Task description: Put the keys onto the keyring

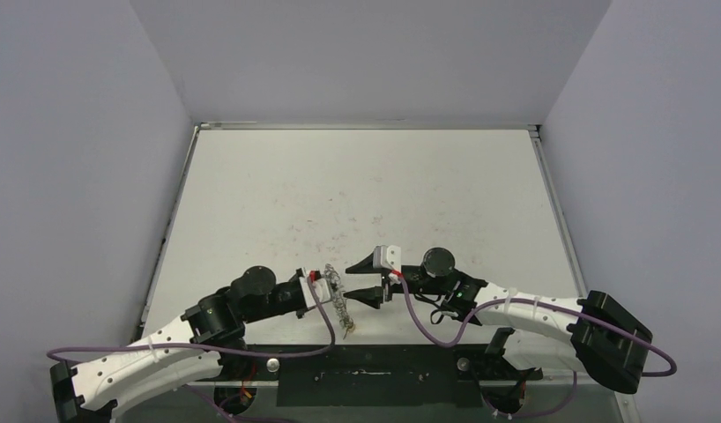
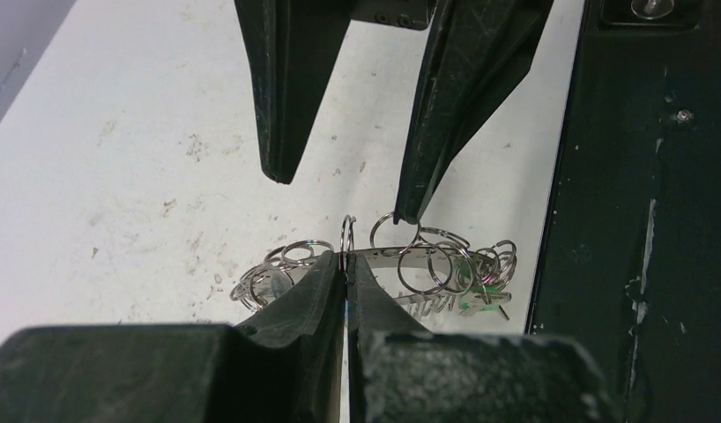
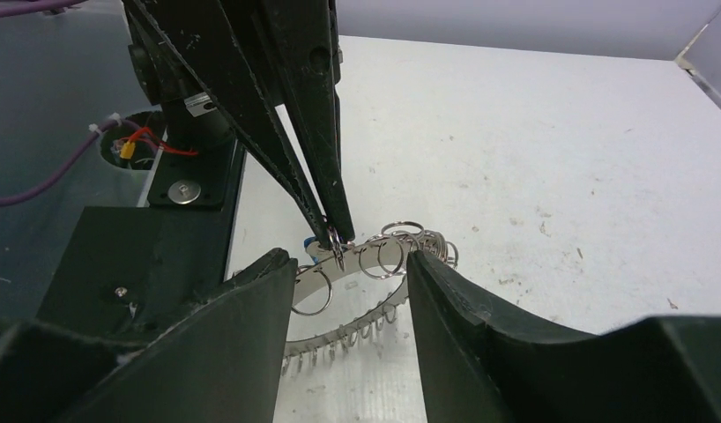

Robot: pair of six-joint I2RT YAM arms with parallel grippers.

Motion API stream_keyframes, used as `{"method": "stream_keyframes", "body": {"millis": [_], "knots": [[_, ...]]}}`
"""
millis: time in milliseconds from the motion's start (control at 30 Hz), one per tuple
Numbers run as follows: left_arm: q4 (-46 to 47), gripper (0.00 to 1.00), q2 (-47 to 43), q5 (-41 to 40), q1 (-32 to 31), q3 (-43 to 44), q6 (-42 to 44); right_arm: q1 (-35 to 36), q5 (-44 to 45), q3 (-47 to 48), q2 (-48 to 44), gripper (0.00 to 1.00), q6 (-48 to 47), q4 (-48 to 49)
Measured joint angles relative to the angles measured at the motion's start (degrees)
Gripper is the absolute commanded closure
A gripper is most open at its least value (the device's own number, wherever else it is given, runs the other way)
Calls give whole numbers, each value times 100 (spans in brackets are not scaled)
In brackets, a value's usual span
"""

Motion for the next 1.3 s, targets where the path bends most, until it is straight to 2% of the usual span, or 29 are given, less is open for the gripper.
{"method": "stream_keyframes", "body": {"millis": [367, 533, 700, 1100, 1300], "knots": [[-1825, 100, 1405, -297, 0, 1585, 26, 0, 81, 87, -114, 58, -269, -426], [-2277, 100, 2124, -345, -7, 2194, 136, 4, 63, 197, 87, 68, -271, -444], [-2511, 100, 2428, -345, -13, 2330, 214, 20, 55, 310, 256, 78, -339, -472], [-2599, 100, 2310, -341, -33, 2277, 275, 81, 17, 457, 496, 75, -505, -490], [-2551, 100, 2177, -337, -33, 2203, 273, 81, -44, 459, 546, 59, -529, -463]]}}
